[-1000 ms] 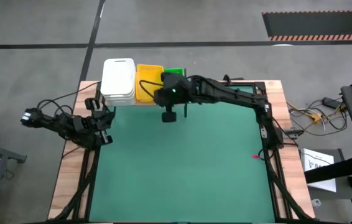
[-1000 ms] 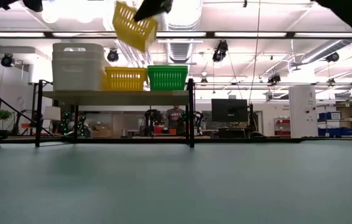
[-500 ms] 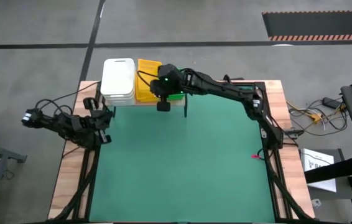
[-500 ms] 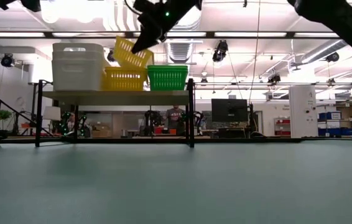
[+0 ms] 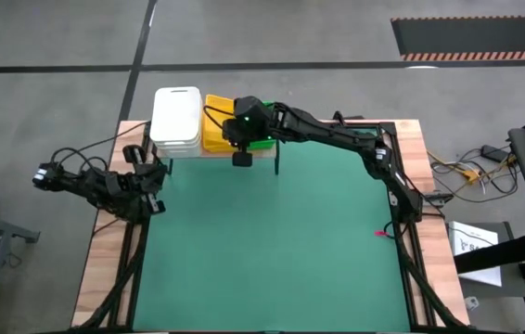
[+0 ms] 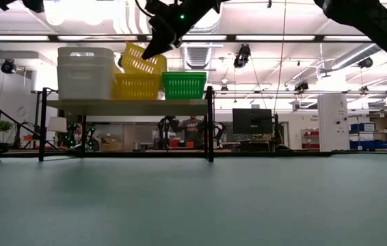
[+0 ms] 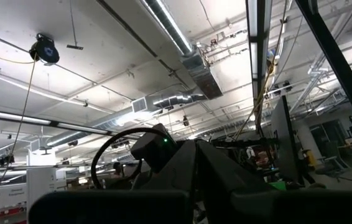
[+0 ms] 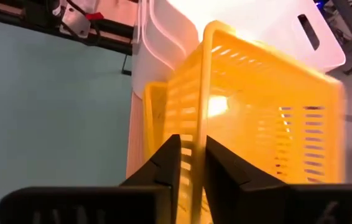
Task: Stack baskets on shelf by color
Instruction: Stack the yellow basket on the yellow basket on the shelf
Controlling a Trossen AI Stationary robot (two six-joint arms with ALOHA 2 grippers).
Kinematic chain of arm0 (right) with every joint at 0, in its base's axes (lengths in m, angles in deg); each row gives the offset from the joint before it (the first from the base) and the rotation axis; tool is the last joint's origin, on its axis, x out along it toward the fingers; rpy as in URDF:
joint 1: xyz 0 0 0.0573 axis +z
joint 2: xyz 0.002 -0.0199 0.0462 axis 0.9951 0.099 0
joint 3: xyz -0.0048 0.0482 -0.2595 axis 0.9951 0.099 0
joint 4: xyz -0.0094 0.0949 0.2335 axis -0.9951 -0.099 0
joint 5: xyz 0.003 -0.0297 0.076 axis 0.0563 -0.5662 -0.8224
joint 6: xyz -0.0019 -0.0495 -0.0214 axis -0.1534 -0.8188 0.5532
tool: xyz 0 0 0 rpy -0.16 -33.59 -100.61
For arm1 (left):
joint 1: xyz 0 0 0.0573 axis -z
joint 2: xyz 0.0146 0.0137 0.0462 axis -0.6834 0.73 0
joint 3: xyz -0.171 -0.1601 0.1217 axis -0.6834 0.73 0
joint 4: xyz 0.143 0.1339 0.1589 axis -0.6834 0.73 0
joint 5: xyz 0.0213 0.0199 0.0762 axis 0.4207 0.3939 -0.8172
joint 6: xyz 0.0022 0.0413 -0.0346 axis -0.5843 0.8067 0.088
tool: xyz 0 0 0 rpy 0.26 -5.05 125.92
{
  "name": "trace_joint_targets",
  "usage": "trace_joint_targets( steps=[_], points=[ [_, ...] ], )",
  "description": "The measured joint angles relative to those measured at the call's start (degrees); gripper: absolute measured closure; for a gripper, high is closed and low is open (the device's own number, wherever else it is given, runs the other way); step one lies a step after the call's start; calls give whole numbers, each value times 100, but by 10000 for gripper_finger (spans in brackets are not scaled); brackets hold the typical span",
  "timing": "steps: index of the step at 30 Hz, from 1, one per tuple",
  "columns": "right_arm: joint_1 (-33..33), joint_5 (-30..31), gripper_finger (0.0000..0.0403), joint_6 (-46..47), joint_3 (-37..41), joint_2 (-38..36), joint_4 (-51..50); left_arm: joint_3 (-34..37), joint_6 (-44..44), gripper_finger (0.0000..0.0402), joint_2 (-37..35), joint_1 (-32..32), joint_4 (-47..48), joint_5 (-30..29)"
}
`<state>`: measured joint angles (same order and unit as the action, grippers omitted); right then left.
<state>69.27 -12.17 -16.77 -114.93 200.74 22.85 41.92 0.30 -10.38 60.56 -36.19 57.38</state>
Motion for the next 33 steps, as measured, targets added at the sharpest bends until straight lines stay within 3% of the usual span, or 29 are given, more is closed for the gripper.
trace_joint_targets(
  steps=[7,12,16,20,22,33],
  points=[
    [14,9,313,-65,0,0,95,0,1,402,0,-1,-2,0],
    [41,9,303,-95,0,0,355,0,-1,402,0,0,-1,0],
    [55,-117,327,-97,5,0,609,0,-1,402,0,0,0,2],
    [50,-1018,372,-66,134,0,587,0,45,402,0,0,0,0],
    [62,-1183,388,-8,271,0,680,0,136,402,0,1,0,2],
    [90,-1185,392,68,1156,0,2007,0,150,402,-2,0,0,2]
  ],
)
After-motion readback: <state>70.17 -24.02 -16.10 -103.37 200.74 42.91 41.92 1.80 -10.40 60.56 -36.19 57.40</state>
